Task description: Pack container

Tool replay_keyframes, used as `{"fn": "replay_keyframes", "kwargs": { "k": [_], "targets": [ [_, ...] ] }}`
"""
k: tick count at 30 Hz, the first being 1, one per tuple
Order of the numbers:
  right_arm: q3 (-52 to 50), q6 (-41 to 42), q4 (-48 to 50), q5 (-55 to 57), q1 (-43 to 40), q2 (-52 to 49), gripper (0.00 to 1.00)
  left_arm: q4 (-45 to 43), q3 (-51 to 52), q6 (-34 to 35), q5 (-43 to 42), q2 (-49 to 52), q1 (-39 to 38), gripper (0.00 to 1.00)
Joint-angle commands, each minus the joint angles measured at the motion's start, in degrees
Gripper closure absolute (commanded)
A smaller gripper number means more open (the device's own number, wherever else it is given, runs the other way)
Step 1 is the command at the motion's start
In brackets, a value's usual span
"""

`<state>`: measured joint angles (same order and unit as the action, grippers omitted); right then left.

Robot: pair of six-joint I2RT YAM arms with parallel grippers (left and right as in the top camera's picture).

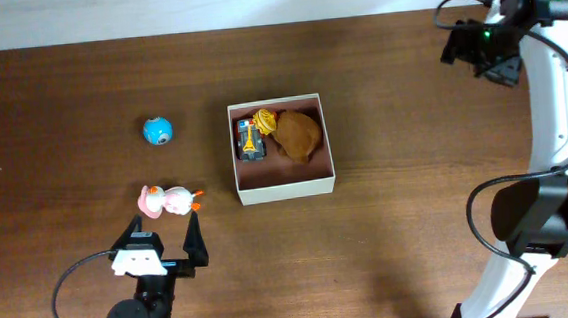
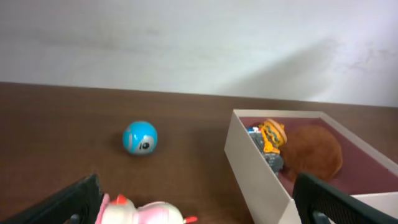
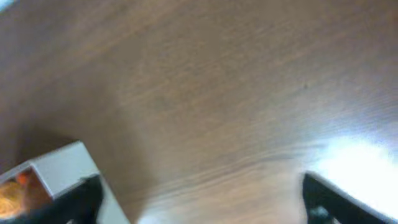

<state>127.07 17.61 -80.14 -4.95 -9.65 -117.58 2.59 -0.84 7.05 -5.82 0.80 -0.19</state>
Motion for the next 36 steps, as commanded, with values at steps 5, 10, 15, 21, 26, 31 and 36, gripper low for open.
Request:
{"fn": "replay_keyframes", "kwargs": {
  "k": [5,10,15,21,26,31,36],
  "targets": [
    [0.2,0.5,-0.9,0.9,-0.1,-0.2,0.01,0.5,0.3,-0.7,-4.3,-0.5,0.4,0.0],
    [0.2,0.5,-0.9,0.9,-0.1,-0.2,0.01,3.5,-2.3,-0.7,-9.8,0.0,0.4,0.0],
    [0.2,0.5,-0.9,1.2,-0.3,-0.2,0.01,14.3,-13.0,-2.4,-5.0,6.1,0.4,0.01],
    [0.2,0.5,-0.6,1.3,-1.8,-0.2,0.01,24.7,-28.3,-5.0,0.2,21.8,0.4,0.0],
    [0.2,0.5,-0.4,2.2,-3.9,-0.2,0.01,31.8,-38.9,-9.6,0.3,36.1,0.4,0.0],
    [0.2,0.5,-0.5,2.2,-4.3,-0.2,0.01,37.7,-48.0,-10.4,-0.6,49.0,0.3,0.01],
    [0.2,0.5,-0.4,2.2,-4.2,-0.2,0.01,39.7,-50.1,-10.3,-5.6,58.1,0.3,0.01]
  ]
}}
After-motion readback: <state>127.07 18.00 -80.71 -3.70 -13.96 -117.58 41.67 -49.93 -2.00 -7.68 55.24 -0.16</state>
